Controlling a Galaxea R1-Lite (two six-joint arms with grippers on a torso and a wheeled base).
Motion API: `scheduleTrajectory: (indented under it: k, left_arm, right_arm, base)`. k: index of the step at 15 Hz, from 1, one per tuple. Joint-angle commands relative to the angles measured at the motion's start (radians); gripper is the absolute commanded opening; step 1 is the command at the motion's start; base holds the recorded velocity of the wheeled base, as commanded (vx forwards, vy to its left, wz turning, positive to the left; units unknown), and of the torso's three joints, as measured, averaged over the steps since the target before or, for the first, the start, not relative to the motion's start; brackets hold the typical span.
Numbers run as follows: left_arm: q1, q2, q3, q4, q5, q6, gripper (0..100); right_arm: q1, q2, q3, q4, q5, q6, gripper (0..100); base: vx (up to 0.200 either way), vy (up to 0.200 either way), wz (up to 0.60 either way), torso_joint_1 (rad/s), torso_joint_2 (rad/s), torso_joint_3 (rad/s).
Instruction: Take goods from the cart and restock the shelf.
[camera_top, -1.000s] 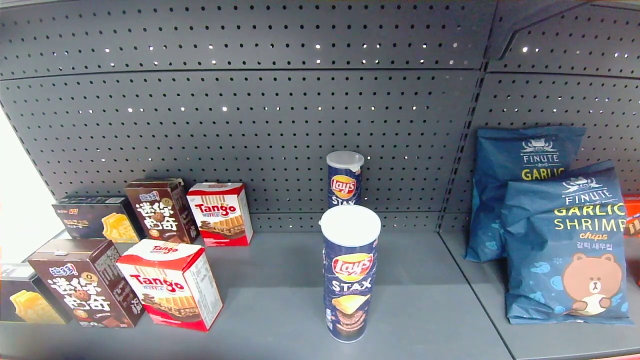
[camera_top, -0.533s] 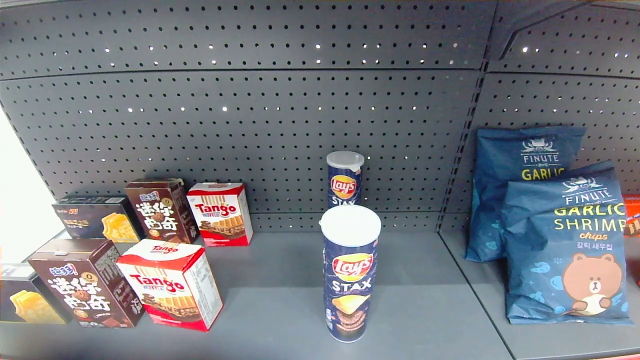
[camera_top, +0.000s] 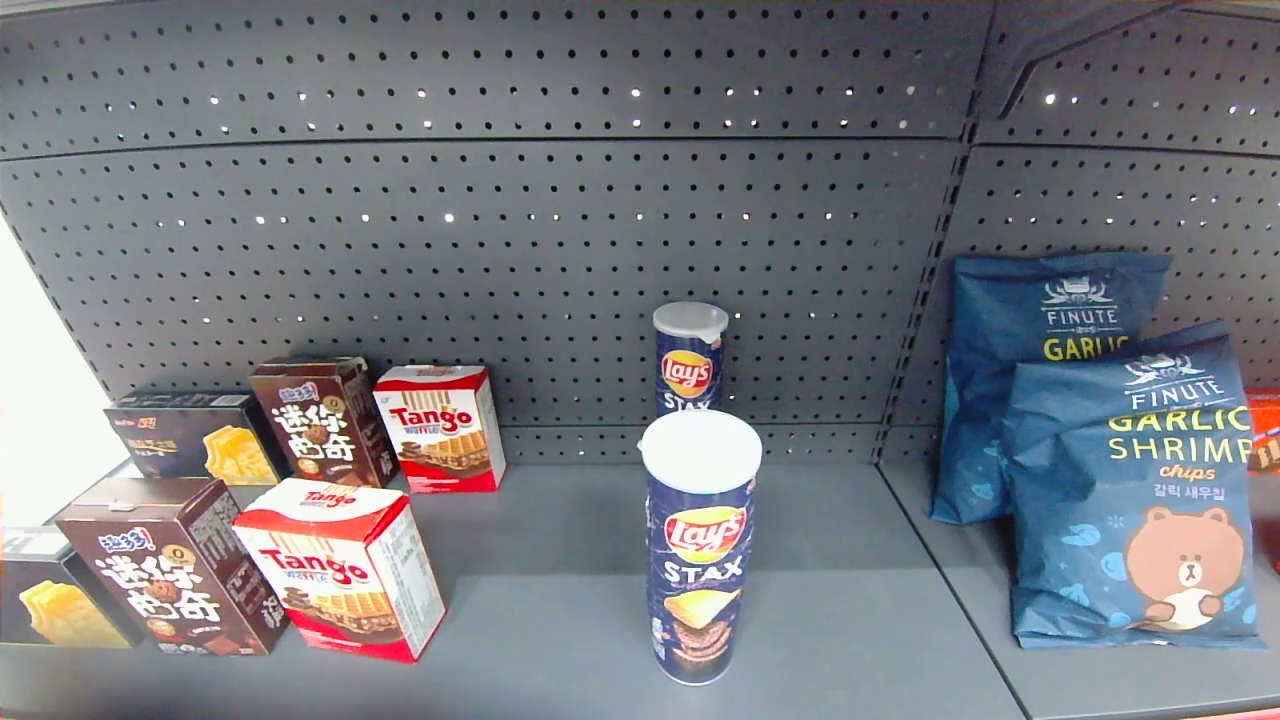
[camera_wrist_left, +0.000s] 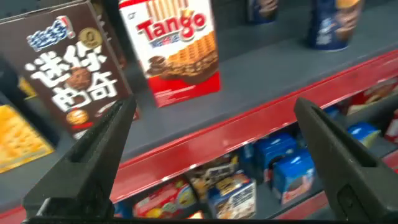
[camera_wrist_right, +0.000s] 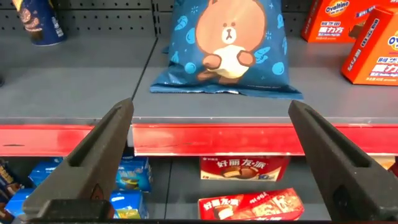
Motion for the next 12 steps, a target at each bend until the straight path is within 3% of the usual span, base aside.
scheduleTrajectory:
  k: [1, 2, 3, 4, 5, 7, 8, 10, 12]
  left_arm:
    - [-0.029, -0.031, 0.0, 0.001, 0.001, -0.01, 100]
    - [-0.035, -0.031, 0.0, 0.003, 0.0, -0.012, 100]
    - [0.037, -0.023, 0.0, 0.004, -0.008, -0.016, 100]
    - [0.174, 0.104, 0.006, -0.01, -0.032, -0.028, 100]
    - [0.266, 0.173, 0.013, -0.016, -0.094, -0.016, 100]
    - [0.462, 0.061, 0.012, 0.043, -0.336, -0.005, 100]
    - [0.524, 0.041, 0.012, 0.041, -0.359, -0.005, 100]
    - [0.522, 0.058, 0.013, 0.036, -0.341, -0.016, 100]
    - [0.527, 0.059, 0.013, 0.036, -0.306, -0.061, 100]
  right_arm:
    - [0.0, 0.0, 0.0, -0.001, 0.0, 0.0, 100]
    - [0.0, 0.0, 0.0, -0.001, 0.0, -0.002, 100]
    - [0.0, 0.0, 0.0, -0.001, 0.0, 0.0, 100]
    - [0.0, 0.0, 0.0, -0.001, 0.0, 0.0, 100]
    - [0.0, 0.0, 0.0, -0.001, 0.0, 0.0, 100]
    - [0.0, 0.0, 0.0, -0.001, 0.0, 0.0, 100]
    - [0.0, 0.0, 0.0, -0.001, 0.0, 0.0, 100]
    - [0.0, 0.0, 0.0, -0.001, 0.0, 0.0, 100]
    - [0.0, 0.0, 0.0, -0.001, 0.0, 0.0, 100]
  base:
    - [0.0, 0.0, 0.0, 0.0, 0.0, 0.0]
    - [0.0, 0.0, 0.0, 0.0, 0.0, 0.0]
    - [0.0, 0.0, 0.0, 0.0, 0.0, 0.0]
    - [0.0, 0.0, 0.0, 0.0, 0.0, 0.0]
    - [0.0, 0.0, 0.0, 0.0, 0.0, 0.0]
    - [0.0, 0.0, 0.0, 0.0, 0.0, 0.0]
    - [0.0, 0.0, 0.0, 0.0, 0.0, 0.0]
    - [0.0, 0.0, 0.0, 0.0, 0.0, 0.0]
    - [0.0, 0.0, 0.0, 0.0, 0.0, 0.0]
